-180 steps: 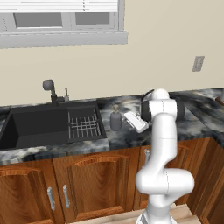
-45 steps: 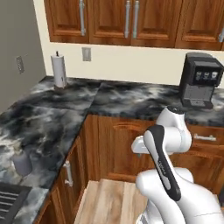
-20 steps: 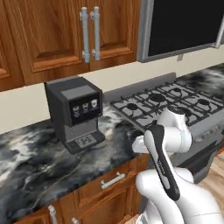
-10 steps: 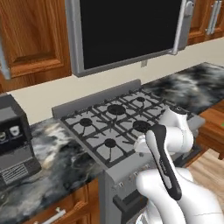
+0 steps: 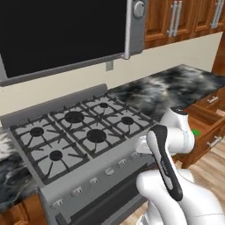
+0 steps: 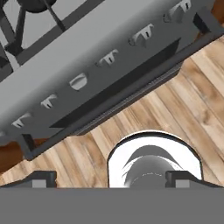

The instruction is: Restock the sink supplies by placing the sponge and soap dispenser on the counter and next to the sink. Make sure the soap dispenser is upright.

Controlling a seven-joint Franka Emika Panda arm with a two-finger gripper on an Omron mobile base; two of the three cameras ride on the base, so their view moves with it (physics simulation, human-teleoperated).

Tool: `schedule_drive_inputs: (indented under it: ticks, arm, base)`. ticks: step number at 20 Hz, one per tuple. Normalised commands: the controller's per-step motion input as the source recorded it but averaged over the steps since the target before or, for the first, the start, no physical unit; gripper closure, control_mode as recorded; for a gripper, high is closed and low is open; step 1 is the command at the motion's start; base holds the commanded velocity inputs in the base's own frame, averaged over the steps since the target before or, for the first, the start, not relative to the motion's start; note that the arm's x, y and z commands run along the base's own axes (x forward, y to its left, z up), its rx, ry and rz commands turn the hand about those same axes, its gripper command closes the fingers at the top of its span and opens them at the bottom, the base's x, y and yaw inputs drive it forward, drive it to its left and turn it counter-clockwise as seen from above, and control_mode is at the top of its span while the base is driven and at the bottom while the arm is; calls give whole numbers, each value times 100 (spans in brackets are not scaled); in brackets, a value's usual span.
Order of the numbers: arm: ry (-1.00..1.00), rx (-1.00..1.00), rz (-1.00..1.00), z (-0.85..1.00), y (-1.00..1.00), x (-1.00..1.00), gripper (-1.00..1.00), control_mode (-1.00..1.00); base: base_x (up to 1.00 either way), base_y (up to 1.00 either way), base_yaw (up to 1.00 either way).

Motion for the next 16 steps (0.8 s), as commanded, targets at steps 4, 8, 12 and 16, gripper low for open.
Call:
schedule_drive_inputs:
  ticks: [4, 8, 12, 16]
  arm:
    - [0, 0, 0, 0, 0, 0, -100, 100]
    - [0, 0, 0, 0, 0, 0, -100, 100]
    - [0, 0, 0, 0, 0, 0, -100, 100]
    - [0, 0, 0, 0, 0, 0, -100, 100]
  base:
    - [0, -100, 0]
    - [3, -100, 3]
    - [7, -95, 18]
    - [2, -83, 29]
